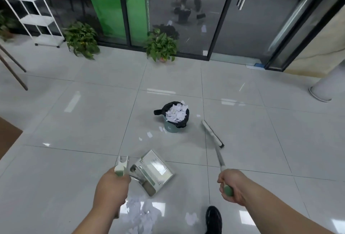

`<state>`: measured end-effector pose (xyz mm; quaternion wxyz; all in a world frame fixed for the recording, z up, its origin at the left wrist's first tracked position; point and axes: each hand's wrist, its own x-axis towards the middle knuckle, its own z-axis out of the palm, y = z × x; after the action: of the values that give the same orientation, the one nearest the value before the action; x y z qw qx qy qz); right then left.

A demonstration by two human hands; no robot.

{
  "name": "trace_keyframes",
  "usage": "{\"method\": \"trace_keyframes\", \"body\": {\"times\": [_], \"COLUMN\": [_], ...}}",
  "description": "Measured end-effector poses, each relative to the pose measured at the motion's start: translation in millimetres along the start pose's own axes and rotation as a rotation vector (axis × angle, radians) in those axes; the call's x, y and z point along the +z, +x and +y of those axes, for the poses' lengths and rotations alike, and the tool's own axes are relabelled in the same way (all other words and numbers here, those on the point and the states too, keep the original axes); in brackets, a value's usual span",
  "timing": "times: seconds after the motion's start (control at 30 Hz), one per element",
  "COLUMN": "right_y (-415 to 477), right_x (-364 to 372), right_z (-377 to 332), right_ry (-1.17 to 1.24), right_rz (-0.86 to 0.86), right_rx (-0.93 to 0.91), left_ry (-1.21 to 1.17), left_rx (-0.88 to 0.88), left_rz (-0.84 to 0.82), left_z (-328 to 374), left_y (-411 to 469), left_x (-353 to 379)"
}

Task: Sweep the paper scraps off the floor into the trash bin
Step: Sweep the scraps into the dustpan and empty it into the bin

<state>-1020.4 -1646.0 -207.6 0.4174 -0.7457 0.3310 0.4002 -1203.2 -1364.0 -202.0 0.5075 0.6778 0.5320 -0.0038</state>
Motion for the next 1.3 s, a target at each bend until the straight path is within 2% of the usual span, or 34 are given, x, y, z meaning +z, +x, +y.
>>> {"method": "trace_keyframes", "body": {"times": [0.2,0.5,0.63,0.73,0.9,1.07,1.17,1.3], "right_y": [74,230,287,321,335,296,265,210], "right_x": [-44,-114,-118,-106,-112,-151,-173,-182], "right_z": [-68,-234,-291,-308,-286,-215,-168,-107], "right_ry": [-0.184,-0.394,-0.524,-0.624,-0.806,-0.931,-0.870,-0.869], "right_rz": [0.024,0.025,-0.021,-0.083,-0.063,0.008,0.060,0.009], "right_rx": [-0.082,-0.262,-0.328,-0.334,-0.210,-0.222,-0.108,-0.091], "left_ry": [0.011,0.232,0.198,0.176,0.176,0.140,0.149,0.142], "left_rx": [-0.059,-0.157,-0.232,-0.274,-0.304,-0.310,-0.296,-0.256], "left_rz": [0.025,0.170,0.235,0.259,0.268,0.246,0.226,0.195], "left_z": [36,111,120,117,109,92,75,39], "left_y": [15,18,15,13,1,-18,-34,-63], "left_x": [69,181,211,227,234,219,202,172]}}
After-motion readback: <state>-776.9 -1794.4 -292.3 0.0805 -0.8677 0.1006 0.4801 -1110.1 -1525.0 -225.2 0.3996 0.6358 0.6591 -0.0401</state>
